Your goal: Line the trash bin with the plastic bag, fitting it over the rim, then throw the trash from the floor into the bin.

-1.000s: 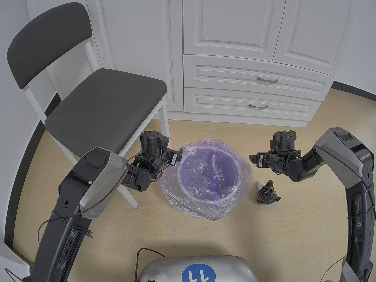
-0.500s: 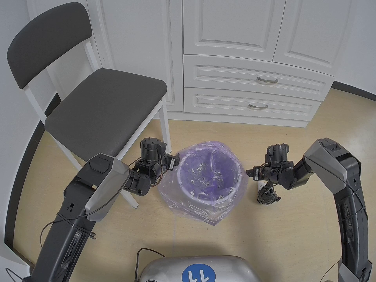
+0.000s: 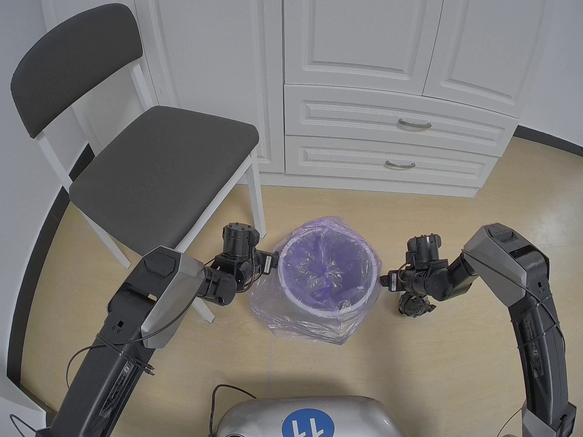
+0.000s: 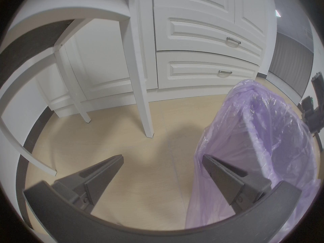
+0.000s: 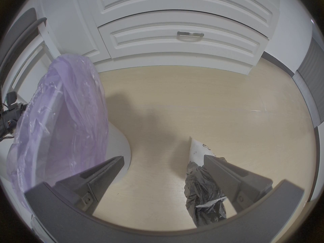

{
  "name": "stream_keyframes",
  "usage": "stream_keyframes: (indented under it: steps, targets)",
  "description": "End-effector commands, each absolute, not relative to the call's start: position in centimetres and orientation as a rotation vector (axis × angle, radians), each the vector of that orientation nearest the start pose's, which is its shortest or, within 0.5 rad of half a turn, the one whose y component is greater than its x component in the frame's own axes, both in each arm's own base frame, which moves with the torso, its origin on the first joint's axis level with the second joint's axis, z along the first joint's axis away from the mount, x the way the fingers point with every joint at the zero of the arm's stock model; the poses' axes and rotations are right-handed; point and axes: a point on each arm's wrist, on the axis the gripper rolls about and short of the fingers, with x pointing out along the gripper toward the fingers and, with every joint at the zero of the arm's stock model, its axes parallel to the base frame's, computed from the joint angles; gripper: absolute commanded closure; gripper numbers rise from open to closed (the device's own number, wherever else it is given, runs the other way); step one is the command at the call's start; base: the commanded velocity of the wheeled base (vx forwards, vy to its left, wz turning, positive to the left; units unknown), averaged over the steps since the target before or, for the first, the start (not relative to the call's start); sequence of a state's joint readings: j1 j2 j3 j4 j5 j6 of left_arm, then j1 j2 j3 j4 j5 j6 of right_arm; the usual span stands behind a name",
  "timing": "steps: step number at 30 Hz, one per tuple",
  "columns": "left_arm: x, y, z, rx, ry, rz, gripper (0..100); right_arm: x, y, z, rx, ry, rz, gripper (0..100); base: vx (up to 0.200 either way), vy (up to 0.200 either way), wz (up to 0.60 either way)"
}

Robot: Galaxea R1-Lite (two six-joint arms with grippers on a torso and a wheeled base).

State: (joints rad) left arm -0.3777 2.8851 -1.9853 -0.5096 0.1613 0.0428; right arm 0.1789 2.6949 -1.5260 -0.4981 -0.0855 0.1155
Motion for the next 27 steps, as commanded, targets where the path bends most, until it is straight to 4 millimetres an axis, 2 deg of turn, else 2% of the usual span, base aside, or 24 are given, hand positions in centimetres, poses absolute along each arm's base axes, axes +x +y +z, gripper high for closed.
stream_keyframes:
  steps: [1, 2, 3, 4, 5, 6, 7, 10, 12, 21, 27]
  targets:
    - [51.6, -20.3, -4.4, 0.130, 0.352, -0.224, 0, 48.2, 8.5, -6.2, 0.031, 0.663, 0.051, 0, 0.000, 0.000, 0.00]
    - [51.7, -20.3, -3.0, 0.123, 0.336, -0.224, 0, 48.3, 8.5, -4.5, 0.043, 0.633, 0.049, 0, 0.000, 0.000, 0.00]
    - [51.7, -20.3, -2.9, 0.123, 0.336, -0.224, 0, 48.3, 8.5, -4.5, 0.045, 0.633, 0.049, 0, 0.000, 0.000, 0.00]
    - [51.7, -20.3, -2.3, 0.119, 0.329, -0.225, 0, 48.3, 8.5, -3.0, 0.057, 0.604, 0.045, 0, 0.000, 0.000, 0.00]
    - [51.7, -20.3, -2.1, 0.119, 0.325, -0.225, 0, 48.4, 8.5, -2.2, 0.069, 0.579, 0.038, 0, 0.000, 0.000, 0.00]
    - [51.7, -20.3, -2.1, 0.119, 0.325, -0.225, 0, 48.4, 8.5, -2.2, 0.069, 0.579, 0.038, 0, 0.000, 0.000, 0.00]
    - [51.7, -20.3, -1.7, 0.114, 0.313, -0.225, 0, 48.5, 8.5, -0.5, 0.092, 0.546, 0.031, 0, 0.000, 0.000, 0.00]
    - [51.8, -20.3, -1.4, 0.111, 0.301, -0.226, 0, 48.1, 8.4, 1.7, 0.124, 0.512, 0.028, 0, 0.000, 0.000, 0.00]
    - [51.8, -20.3, -1.6, 0.110, 0.301, -0.226, 0, 47.7, 8.4, 2.4, 0.128, 0.513, 0.039, 0, 0.000, 0.000, 0.00]
    - [51.9, -20.1, -2.2, 0.113, 0.313, -0.225, 0, 48.2, 7.4, 2.4, 0.134, 0.504, 0.018, 0, 0.000, 0.000, 0.00]
    - [51.8, -20.1, -2.6, 0.113, 0.320, -0.232, 0, 47.9, 8.3, 2.2, 0.136, 0.514, 0.039, 0, 0.000, 0.000, 0.00]
